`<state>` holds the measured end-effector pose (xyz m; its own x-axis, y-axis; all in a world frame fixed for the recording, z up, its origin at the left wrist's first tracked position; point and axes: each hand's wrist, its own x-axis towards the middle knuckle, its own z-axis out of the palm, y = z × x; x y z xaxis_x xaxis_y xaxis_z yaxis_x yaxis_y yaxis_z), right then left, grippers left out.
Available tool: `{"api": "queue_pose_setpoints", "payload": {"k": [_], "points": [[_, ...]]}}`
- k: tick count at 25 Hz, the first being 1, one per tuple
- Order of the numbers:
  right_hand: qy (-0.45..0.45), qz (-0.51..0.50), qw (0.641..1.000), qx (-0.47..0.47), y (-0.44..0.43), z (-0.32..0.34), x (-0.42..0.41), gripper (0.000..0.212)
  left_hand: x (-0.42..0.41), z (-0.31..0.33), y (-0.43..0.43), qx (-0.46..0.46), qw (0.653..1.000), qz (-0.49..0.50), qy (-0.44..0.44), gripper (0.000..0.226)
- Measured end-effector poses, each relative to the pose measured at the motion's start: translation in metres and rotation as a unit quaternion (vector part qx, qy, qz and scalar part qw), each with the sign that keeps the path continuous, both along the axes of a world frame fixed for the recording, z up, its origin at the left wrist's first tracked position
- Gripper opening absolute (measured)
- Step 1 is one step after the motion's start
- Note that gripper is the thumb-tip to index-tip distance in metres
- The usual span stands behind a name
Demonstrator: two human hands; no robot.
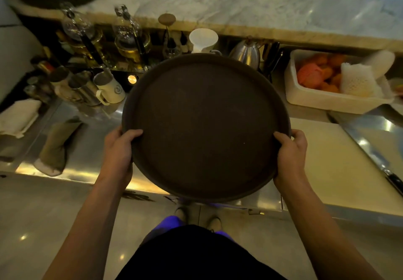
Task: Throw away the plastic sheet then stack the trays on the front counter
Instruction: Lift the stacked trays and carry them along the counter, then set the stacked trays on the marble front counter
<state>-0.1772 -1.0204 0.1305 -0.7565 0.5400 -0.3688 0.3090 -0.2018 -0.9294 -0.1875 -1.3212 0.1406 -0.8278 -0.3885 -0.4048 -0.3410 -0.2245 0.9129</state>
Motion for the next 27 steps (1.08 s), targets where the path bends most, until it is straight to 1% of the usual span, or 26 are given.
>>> {"api": "queue_pose_setpoints", "payload": {"k": [3, 4, 7, 8, 12, 16, 19, 20, 22, 24, 27], "points": [[0.020, 0.014, 0.999, -0.022, -0.009, 0.026, -0.013, 0.011, -0.001, 0.027, -0.009, -0.011, 0.999, 0.029, 0.036, 0.032], [0.027, 0.022, 0.999, -0.029, -0.014, 0.038, -0.018, 0.013, -0.002, 0.037, -0.014, -0.015, 0.998, 0.035, 0.047, 0.033], [0.051, 0.044, 0.997, -0.042, -0.033, 0.069, -0.037, 0.028, -0.011, 0.064, -0.037, -0.021, 0.996, 0.048, 0.071, 0.017], [0.060, 0.052, 0.996, -0.037, -0.041, 0.078, -0.044, 0.029, -0.017, 0.072, -0.045, -0.023, 0.995, 0.051, 0.083, 0.014], [0.081, 0.071, 0.994, -0.002, -0.084, 0.108, -0.079, 0.029, -0.048, 0.098, -0.085, -0.036, 0.991, 0.066, 0.110, 0.017], [0.083, 0.062, 0.995, 0.011, -0.143, 0.132, -0.124, 0.033, -0.092, 0.115, -0.143, -0.036, 0.991, 0.056, 0.120, 0.015], [0.081, 0.057, 0.995, 0.032, -0.195, 0.146, -0.163, 0.032, -0.134, 0.128, -0.196, -0.016, 0.991, 0.052, 0.125, 0.021], [0.079, 0.048, 0.995, 0.036, -0.208, 0.150, -0.174, 0.031, -0.146, 0.132, -0.208, -0.021, 0.990, 0.048, 0.128, 0.021], [0.074, 0.039, 0.996, 0.042, -0.238, 0.159, -0.201, 0.032, -0.174, 0.143, -0.238, -0.045, 0.990, 0.035, 0.128, 0.017], [0.072, 0.042, 0.995, 0.049, -0.266, 0.169, -0.230, 0.032, -0.201, 0.155, -0.269, -0.039, 0.989, 0.039, 0.135, 0.010], [0.097, 0.047, 0.992, 0.066, -0.307, 0.183, -0.282, 0.027, -0.253, 0.164, -0.311, -0.044, 0.988, 0.044, 0.145, 0.008]]}}
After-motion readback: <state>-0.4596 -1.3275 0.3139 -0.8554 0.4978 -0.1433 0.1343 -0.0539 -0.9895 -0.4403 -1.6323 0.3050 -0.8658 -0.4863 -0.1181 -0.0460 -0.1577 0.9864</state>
